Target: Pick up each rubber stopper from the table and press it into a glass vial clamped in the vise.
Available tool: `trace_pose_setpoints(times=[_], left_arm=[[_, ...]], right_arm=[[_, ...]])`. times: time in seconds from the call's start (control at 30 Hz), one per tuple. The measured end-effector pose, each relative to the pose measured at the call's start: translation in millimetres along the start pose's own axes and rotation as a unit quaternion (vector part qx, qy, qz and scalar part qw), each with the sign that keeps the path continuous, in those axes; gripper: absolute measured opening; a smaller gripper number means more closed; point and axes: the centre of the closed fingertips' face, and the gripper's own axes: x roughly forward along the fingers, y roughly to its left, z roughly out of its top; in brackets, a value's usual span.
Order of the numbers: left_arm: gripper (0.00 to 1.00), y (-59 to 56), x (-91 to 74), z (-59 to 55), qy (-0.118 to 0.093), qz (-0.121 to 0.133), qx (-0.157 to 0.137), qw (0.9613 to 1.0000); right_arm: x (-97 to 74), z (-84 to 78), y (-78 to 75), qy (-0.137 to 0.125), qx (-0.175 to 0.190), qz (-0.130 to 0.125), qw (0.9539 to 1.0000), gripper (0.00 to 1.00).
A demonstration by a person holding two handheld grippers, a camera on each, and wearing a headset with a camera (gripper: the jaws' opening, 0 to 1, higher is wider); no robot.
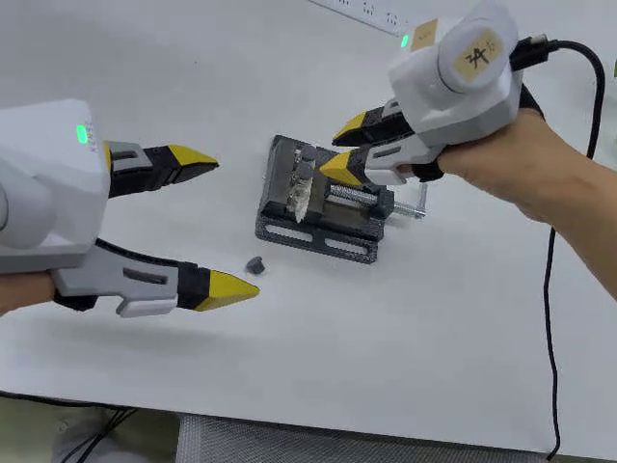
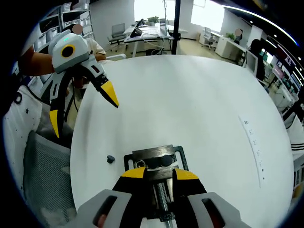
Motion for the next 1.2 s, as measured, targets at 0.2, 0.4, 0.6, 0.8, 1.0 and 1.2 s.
trace_pose_setpoints(times=[0.2, 0.4, 0.6, 0.8, 1.0, 1.2], left_arm=[[0.71, -6.2, -0.2, -3.6, 0.009, 0.001, -0.006, 0.9999], [0.71, -11.5, 2.2, -8.5, 0.018, 0.005, -0.02, 0.9996], [0.69, -16.6, 7.5, -14.7, 0.029, 0.012, -0.037, 0.9988], [0.66, -19.2, 10.8, -19.9, 0.045, 0.025, -0.051, 0.9974], [0.63, -17.9, 13.5, -32.3, 0.064, 0.037, -0.068, 0.9949], [0.58, -21.1, 19.5, -35.8, 0.08, 0.047, -0.075, 0.9928]], right_arm=[[-9.0, -1.8, 1.7, -0.017, 0.012, -0.011, 0.9997, 0.21], [-21.1, -2.6, 5.4, -0.036, 0.023, -0.023, 0.9988, 0.21], [-31.0, -8.3, 9.3, -0.052, 0.037, -0.033, 0.9974, 0.22], [-40.8, -14.7, 13.1, -0.066, 0.049, -0.043, 0.9957, 0.22], [-50.9, -20.7, 17.2, -0.083, 0.065, -0.054, 0.9929, 0.21], [-58.8, -27.9, 22.3, -0.094, 0.077, -0.061, 0.9907, 0.21]])
